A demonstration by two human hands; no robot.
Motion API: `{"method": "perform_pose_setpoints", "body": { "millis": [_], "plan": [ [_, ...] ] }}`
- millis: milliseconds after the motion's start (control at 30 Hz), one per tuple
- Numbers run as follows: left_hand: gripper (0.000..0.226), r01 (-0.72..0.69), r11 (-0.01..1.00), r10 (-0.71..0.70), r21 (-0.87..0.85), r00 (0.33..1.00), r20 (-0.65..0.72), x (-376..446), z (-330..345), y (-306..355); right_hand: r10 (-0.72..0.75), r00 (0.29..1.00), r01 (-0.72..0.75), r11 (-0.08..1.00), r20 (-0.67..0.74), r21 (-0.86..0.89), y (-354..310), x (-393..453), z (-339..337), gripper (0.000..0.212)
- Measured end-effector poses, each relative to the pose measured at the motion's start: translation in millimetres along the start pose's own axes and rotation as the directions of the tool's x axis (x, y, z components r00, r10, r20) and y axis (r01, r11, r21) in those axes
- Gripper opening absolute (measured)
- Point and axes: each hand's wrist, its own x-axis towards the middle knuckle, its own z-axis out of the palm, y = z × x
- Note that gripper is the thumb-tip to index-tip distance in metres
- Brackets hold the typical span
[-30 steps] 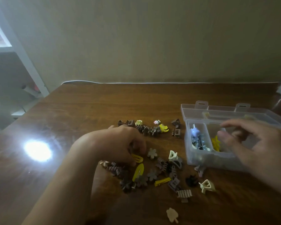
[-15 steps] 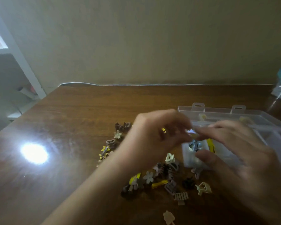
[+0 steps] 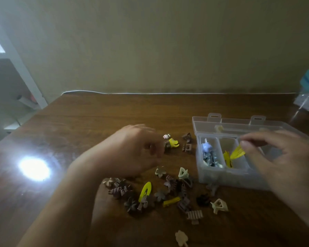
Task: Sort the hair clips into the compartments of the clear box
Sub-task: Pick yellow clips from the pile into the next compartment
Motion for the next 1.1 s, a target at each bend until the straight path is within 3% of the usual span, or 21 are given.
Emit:
{"method": "perform_pose_setpoints", "body": {
  "millis": [67, 167, 333, 600, 733, 867, 1000, 1100],
  "plan": [
    [0.016, 0.114, 0.992, -0.102, -0.06, 0.979, 0.175, -6.9, -5.7, -7.1, -0.041, 0.993, 0.048, 0.996, 0.112, -0.069, -6.0, -3.0, 4.9, 0.018],
    [0.03, 0.251, 0.966, -0.208, -0.054, 0.889, 0.408, -12.4, -2.9, -11.7, -0.026, 0.982, 0.044, 0.995, 0.188, -0.092, -10.8, -2.5, 5.4, 0.028],
    [0.045, 0.267, 0.963, -0.25, 0.034, 0.837, 0.486, -7.4, 6.4, -8.1, -0.016, 0.989, 0.029, 0.996, 0.15, -0.09, -9.3, -2.8, 4.5, 0.019],
    [0.031, 0.246, 0.964, -0.262, 0.101, 0.819, 0.511, -4.9, 7.2, -10.1, -0.05, 0.987, 0.059, 0.997, 0.15, -0.055, -10.9, -3.0, 3.4, 0.025],
    [0.018, 0.235, 0.967, -0.255, 0.104, 0.829, 0.497, -3.6, 10.5, -12.4, -0.053, 0.989, 0.059, 0.997, 0.138, -0.043, -11.0, -3.3, 3.3, 0.026],
    [0.015, 0.294, 0.954, -0.239, -0.059, 0.865, 0.442, -11.6, -4.3, -19.6, -0.082, 0.99, 0.087, 0.996, 0.116, -0.033, -11.7, -3.5, 2.0, 0.027],
    [0.015, 0.212, 0.944, -0.181, -0.254, 0.973, 0.14, -12.6, -13.6, -15.0, -0.222, 0.967, 0.217, 0.975, 0.123, 0.049, -23.5, -6.9, 4.5, 0.038],
    [0.015, 0.068, 0.922, -0.094, -0.382, 0.994, -0.05, 0.4, -1.7, 17.3, -0.315, 0.933, 0.282, 0.941, 0.176, 0.187, -35.0, -13.7, 10.5, 0.05]
  ]
}}
